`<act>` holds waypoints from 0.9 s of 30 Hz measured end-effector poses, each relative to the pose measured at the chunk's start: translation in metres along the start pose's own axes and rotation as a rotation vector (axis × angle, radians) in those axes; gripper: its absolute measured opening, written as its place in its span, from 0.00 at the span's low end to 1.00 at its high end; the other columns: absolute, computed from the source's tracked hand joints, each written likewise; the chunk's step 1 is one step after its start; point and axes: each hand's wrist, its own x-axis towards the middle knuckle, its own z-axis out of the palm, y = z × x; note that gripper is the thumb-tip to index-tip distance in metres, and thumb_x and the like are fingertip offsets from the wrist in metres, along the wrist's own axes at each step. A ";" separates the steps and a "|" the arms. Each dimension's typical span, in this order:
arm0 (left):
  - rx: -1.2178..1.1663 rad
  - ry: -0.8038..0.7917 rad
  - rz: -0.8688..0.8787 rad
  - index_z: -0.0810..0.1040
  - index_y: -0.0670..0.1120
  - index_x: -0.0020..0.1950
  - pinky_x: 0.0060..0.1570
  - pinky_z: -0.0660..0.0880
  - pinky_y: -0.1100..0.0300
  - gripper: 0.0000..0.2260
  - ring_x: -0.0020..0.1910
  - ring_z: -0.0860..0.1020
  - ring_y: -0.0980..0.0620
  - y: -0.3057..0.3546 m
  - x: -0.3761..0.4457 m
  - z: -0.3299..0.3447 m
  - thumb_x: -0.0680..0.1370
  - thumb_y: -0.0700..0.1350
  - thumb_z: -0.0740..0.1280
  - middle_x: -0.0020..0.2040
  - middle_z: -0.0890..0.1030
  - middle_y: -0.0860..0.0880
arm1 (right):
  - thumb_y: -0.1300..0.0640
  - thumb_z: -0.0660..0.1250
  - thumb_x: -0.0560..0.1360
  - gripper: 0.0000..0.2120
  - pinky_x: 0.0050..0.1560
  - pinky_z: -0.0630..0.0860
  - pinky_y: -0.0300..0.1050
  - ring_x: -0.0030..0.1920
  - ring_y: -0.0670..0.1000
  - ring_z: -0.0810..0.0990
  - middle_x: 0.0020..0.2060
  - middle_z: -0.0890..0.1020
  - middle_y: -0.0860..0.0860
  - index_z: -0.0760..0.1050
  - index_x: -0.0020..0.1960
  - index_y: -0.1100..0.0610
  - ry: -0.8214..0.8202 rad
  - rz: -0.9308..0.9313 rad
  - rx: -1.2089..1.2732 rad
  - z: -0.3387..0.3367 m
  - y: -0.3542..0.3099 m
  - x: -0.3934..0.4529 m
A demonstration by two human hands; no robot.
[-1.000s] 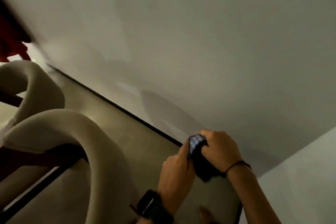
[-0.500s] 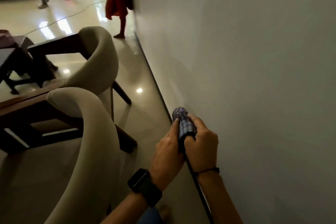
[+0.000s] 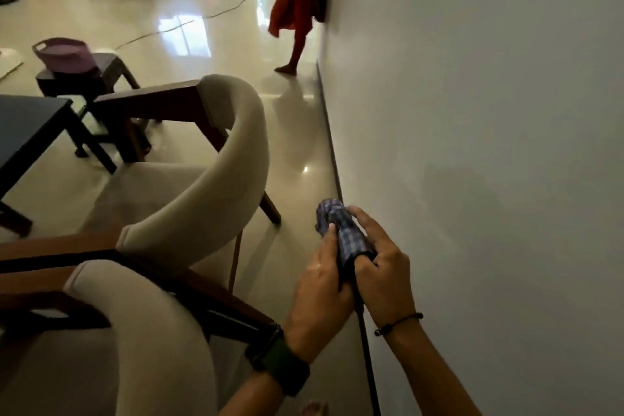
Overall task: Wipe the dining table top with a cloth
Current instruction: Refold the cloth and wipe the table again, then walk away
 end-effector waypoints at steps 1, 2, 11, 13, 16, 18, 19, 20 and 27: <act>-0.001 0.022 -0.017 0.46 0.49 0.74 0.61 0.66 0.67 0.31 0.65 0.70 0.53 -0.002 0.015 -0.007 0.77 0.47 0.61 0.72 0.64 0.46 | 0.71 0.61 0.75 0.23 0.56 0.69 0.24 0.56 0.37 0.75 0.59 0.75 0.43 0.72 0.66 0.53 -0.044 0.011 0.055 0.006 0.001 0.019; 0.014 0.038 -0.032 0.46 0.49 0.74 0.63 0.63 0.66 0.31 0.68 0.66 0.53 -0.005 0.028 -0.011 0.77 0.47 0.61 0.74 0.61 0.47 | 0.71 0.61 0.75 0.23 0.57 0.70 0.27 0.57 0.36 0.76 0.59 0.77 0.43 0.73 0.65 0.52 -0.089 0.025 0.106 0.012 0.002 0.036; 0.091 0.091 -0.181 0.49 0.52 0.74 0.62 0.73 0.55 0.31 0.61 0.74 0.51 -0.018 0.181 -0.028 0.76 0.46 0.63 0.66 0.73 0.45 | 0.71 0.59 0.73 0.23 0.62 0.69 0.37 0.59 0.47 0.76 0.53 0.80 0.46 0.77 0.61 0.51 -0.613 0.164 0.065 0.029 0.016 0.235; 0.053 0.077 -0.204 0.49 0.54 0.73 0.64 0.71 0.55 0.31 0.62 0.73 0.52 -0.011 0.222 -0.027 0.76 0.47 0.63 0.66 0.73 0.46 | 0.71 0.59 0.72 0.22 0.62 0.71 0.41 0.58 0.48 0.77 0.51 0.81 0.45 0.79 0.55 0.49 -0.703 0.169 0.018 0.028 0.017 0.289; 0.056 0.102 -0.226 0.48 0.54 0.74 0.66 0.68 0.56 0.34 0.64 0.71 0.52 -0.002 0.283 -0.029 0.75 0.48 0.66 0.68 0.69 0.49 | 0.71 0.58 0.73 0.21 0.64 0.72 0.50 0.57 0.51 0.77 0.52 0.82 0.49 0.81 0.49 0.48 -0.725 0.142 0.000 0.030 0.014 0.359; 0.090 0.146 -0.207 0.48 0.53 0.74 0.66 0.66 0.58 0.35 0.65 0.69 0.52 -0.002 0.323 -0.034 0.74 0.49 0.66 0.70 0.67 0.49 | 0.73 0.57 0.72 0.22 0.63 0.73 0.53 0.57 0.52 0.77 0.51 0.82 0.50 0.81 0.49 0.50 -0.711 0.122 0.035 0.037 0.011 0.402; 0.106 0.169 -0.197 0.48 0.53 0.74 0.66 0.66 0.58 0.35 0.66 0.69 0.52 -0.004 0.342 -0.038 0.75 0.50 0.66 0.70 0.67 0.49 | 0.73 0.57 0.71 0.22 0.63 0.73 0.52 0.56 0.52 0.78 0.50 0.82 0.50 0.80 0.49 0.51 -0.697 0.113 0.056 0.042 0.009 0.421; 0.126 0.189 -0.192 0.48 0.52 0.74 0.66 0.67 0.58 0.34 0.66 0.70 0.51 -0.006 0.358 -0.044 0.75 0.50 0.65 0.70 0.67 0.48 | 0.74 0.56 0.71 0.22 0.62 0.73 0.51 0.56 0.52 0.78 0.50 0.82 0.51 0.80 0.49 0.52 -0.682 0.104 0.076 0.048 0.007 0.437; 0.235 0.280 -0.247 0.48 0.49 0.74 0.63 0.70 0.57 0.35 0.64 0.70 0.49 -0.046 0.486 -0.098 0.75 0.52 0.65 0.70 0.67 0.46 | 0.75 0.57 0.73 0.22 0.45 0.80 0.36 0.52 0.52 0.80 0.50 0.82 0.54 0.79 0.53 0.54 -0.685 0.128 0.248 0.122 0.004 0.551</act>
